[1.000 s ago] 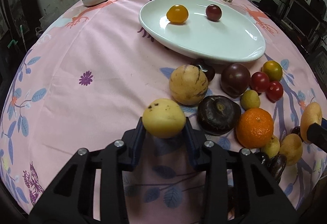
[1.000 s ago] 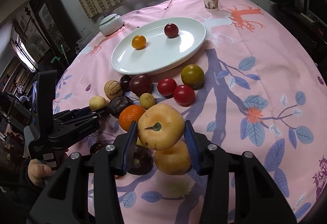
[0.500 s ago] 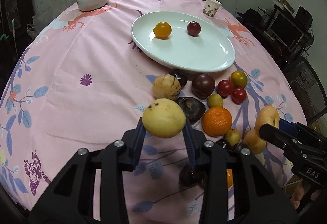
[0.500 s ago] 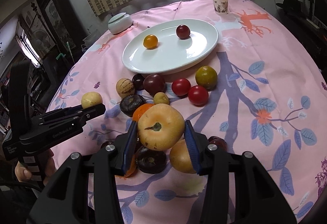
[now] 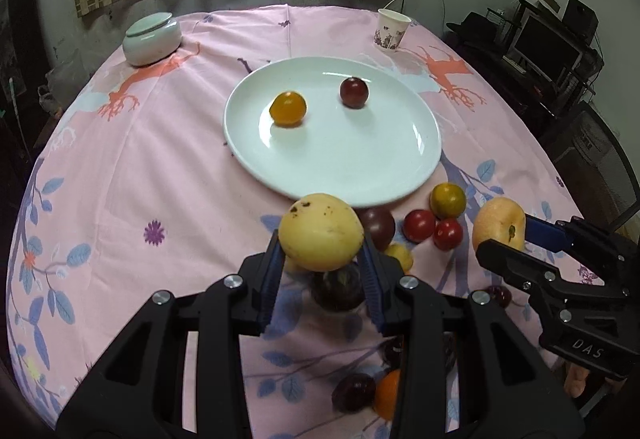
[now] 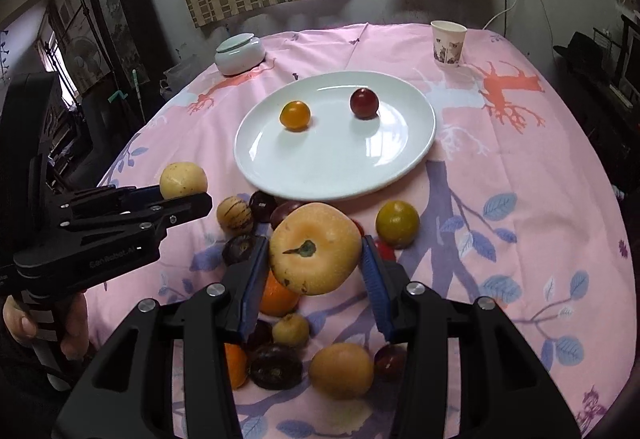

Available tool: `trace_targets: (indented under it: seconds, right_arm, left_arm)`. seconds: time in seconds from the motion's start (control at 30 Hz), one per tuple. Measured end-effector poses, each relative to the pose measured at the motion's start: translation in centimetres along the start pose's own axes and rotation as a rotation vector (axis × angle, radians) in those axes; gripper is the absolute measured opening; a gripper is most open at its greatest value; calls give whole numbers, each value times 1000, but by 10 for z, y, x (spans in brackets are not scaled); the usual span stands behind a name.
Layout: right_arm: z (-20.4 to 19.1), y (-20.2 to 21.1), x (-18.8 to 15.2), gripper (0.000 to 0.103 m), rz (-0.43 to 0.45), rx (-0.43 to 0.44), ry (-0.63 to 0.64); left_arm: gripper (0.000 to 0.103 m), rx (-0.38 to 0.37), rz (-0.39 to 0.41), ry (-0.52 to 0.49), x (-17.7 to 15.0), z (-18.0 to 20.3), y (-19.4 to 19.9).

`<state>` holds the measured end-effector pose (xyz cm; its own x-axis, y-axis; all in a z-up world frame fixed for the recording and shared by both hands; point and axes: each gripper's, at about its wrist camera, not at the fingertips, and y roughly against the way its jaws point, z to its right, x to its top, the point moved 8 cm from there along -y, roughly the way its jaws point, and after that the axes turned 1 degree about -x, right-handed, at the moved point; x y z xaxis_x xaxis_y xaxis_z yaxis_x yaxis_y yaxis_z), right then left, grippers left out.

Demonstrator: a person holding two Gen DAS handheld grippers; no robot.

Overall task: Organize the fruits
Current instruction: 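Set the yellow pear with the left tool while the right tool sets the apple on the plate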

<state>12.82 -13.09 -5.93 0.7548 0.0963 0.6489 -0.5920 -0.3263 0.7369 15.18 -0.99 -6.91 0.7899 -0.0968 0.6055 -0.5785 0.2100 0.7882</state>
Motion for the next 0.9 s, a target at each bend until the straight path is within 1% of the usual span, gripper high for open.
trace_targets:
  seconds: [0.1, 0.2, 0.27, 0.37, 0.47, 0.53, 0.67, 0.73, 0.77, 0.8, 0.83, 0.87, 0.9]
  right_arm:
    - [10, -15, 31, 46, 1, 18, -5]
    - [21, -39, 62, 46, 6, -1, 11]
    - [29, -60, 80, 46, -9, -5, 12]
    - [40, -89, 99, 46, -36, -6, 1]
    - [54, -119, 110, 46, -75, -22, -17]
    - [63, -135, 113, 46, -98, -33, -29]
    - [71, -157, 114, 46, -139, -40, -33]
    - [73, -163, 114, 46, -151, -49, -30]
    - [73, -165, 114, 47, -153, -60, -25]
    - [72, -165, 115, 53, -142, -76, -12]
    - [71, -164, 117, 60, -121, -88, 2]
    - [69, -161, 120, 66, -99, -99, 18]
    - [68, -157, 121, 69, -81, -104, 32]
  left_arm:
    - [37, -13, -19, 15, 37, -3, -21]
    - [37, 11, -22, 20, 75, -7, -47]
    - [37, 30, -31, 29, 96, -9, -66]
    - [37, 31, -60, 42, 120, -10, -96]
    - [37, 56, -86, 56, 134, -13, -125]
    - [38, 55, -109, 74, 139, -16, -141]
    - [38, 64, -121, 59, 147, -15, -159]
    - [38, 79, -140, 51, 148, -15, -167]
    - [41, 85, -145, 49, 149, -16, -170]
    - [45, 95, -145, 46, 150, -17, -172]
    - [59, 109, -144, 43, 152, -18, -173]
    - [69, 119, -136, 42, 154, -18, -172]
    - [70, 126, -124, 41, 155, -19, -169]
